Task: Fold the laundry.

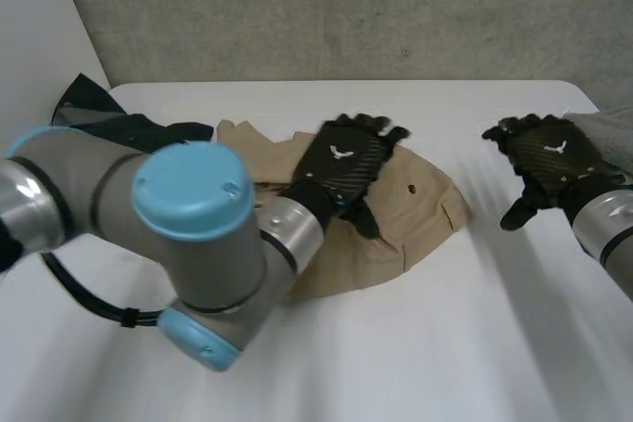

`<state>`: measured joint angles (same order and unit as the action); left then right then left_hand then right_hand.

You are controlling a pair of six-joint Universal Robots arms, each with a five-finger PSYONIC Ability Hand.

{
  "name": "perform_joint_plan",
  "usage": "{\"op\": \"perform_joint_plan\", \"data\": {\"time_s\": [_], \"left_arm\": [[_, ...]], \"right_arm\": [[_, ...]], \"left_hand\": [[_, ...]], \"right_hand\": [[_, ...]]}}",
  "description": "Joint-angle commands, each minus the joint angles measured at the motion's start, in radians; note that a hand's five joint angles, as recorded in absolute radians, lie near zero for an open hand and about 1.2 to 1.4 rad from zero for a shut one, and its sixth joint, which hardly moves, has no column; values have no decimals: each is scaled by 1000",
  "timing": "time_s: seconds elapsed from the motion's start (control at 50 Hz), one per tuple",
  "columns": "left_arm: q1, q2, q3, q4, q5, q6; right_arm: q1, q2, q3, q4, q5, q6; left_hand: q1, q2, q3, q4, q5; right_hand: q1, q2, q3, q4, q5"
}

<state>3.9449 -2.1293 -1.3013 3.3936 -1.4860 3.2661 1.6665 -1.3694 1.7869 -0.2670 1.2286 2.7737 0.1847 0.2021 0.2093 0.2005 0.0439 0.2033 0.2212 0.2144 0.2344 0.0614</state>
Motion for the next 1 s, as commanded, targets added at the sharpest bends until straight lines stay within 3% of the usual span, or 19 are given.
{"op": "perform_joint_plan", "data": {"time_s": [0.02, 0.14, 0.3, 0.48, 0.56, 0.6, 0.78, 0.9, 1.0], "left_arm": [[157, 107, -67, -10, 3, 12], [275, 114, -67, -13, 19, 56], [402, -36, 6, -10, 102, 246], [432, -222, 139, -10, 170, 305], [432, -285, 198, -4, 179, 303], [430, -313, 226, -5, 181, 305], [416, -359, 271, 0, 150, 310], [393, -273, 232, 0, 82, 310], [381, -169, 153, -2, 61, 310]], "right_arm": [[-5, -19, -50, 81, -1, 87], [7, -17, -70, 199, -1, 90], [94, 70, -101, 221, 20, 110], [256, 199, -152, 187, 141, 170], [292, 237, -153, 112, 153, 187], [312, 260, -158, 68, 157, 196], [352, 386, -234, 25, 167, 185], [348, 389, -262, 26, 163, 184], [340, 363, -270, 41, 163, 182]], "left_hand": [[8, -9, -16, -8, -25], [29, 11, 4, 13, -5], [49, 32, 25, 34, 16], [111, 94, 86, 95, 77], [293, 275, 268, 277, 259], [348, 331, 324, 333, 315], [1211, 1194, 1187, 1195, 1177], [1212, 1194, 1187, 1196, 1178], [1212, 1194, 1187, 1196, 1178]], "right_hand": [[-29, -47, -40, -60, -61], [-29, -47, -40, -60, -61], [-29, -47, -40, -60, -61], [-29, -47, -40, -60, -61], [-29, -47, -40, -60, -61], [34, 16, 23, 3, 1], [530, 512, 519, 499, 497], [1192, 1174, 1181, 1161, 1159], [1193, 1175, 1182, 1162, 1160]]}}
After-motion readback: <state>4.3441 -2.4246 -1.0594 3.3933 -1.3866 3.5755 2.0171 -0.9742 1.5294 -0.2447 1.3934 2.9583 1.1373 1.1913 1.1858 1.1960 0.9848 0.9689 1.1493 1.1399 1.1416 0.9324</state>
